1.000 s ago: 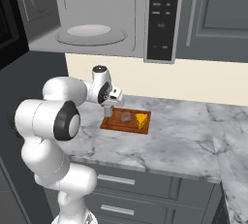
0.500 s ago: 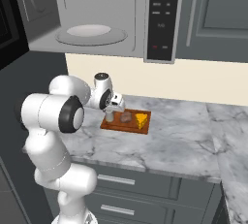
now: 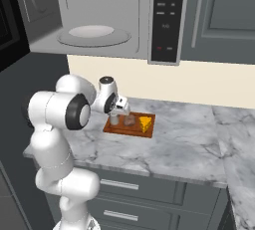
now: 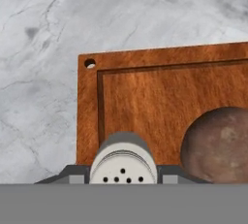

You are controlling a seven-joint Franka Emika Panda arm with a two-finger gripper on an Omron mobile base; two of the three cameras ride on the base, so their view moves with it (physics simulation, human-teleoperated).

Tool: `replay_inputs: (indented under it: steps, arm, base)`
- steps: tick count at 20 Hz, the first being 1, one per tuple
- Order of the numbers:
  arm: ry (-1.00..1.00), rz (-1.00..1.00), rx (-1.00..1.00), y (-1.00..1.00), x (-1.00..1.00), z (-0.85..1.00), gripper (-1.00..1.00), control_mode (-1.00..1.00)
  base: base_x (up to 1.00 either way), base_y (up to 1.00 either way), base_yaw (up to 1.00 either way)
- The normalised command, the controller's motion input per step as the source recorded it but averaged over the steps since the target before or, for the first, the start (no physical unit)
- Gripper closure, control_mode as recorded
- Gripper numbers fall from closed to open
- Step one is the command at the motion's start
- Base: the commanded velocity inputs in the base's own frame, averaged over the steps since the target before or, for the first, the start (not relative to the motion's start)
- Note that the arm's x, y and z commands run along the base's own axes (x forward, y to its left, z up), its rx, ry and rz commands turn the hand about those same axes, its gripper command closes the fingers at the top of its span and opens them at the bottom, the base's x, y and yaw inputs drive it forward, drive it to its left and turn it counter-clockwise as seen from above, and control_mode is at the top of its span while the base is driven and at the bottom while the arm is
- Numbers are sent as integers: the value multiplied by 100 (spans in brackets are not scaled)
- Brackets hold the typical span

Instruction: Retrieve the reheated potato from the microwave, then place the potato, cheese, and condiment on the cutting board.

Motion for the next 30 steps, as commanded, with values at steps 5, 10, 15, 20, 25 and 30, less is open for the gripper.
replay_inputs:
  steps: [5,10,15,20,25,30]
  arm:
    - [-1,0,0,0,11,0,-100,-100]
    - [-4,-2,0,0,0,5,-100,-100]
    - [-11,-2,0,0,-41,25,-100,-100]
    - [-21,-1,0,0,-100,13,-100,-100]
    - [-21,0,0,0,-100,33,-100,-100]
    - [-8,0,0,0,-100,77,-100,-100]
  base:
    - [0,0,0]
    - [0,0,0]
    - [0,0,0]
    - [0,0,0]
    - [0,0,0]
    - [0,0,0]
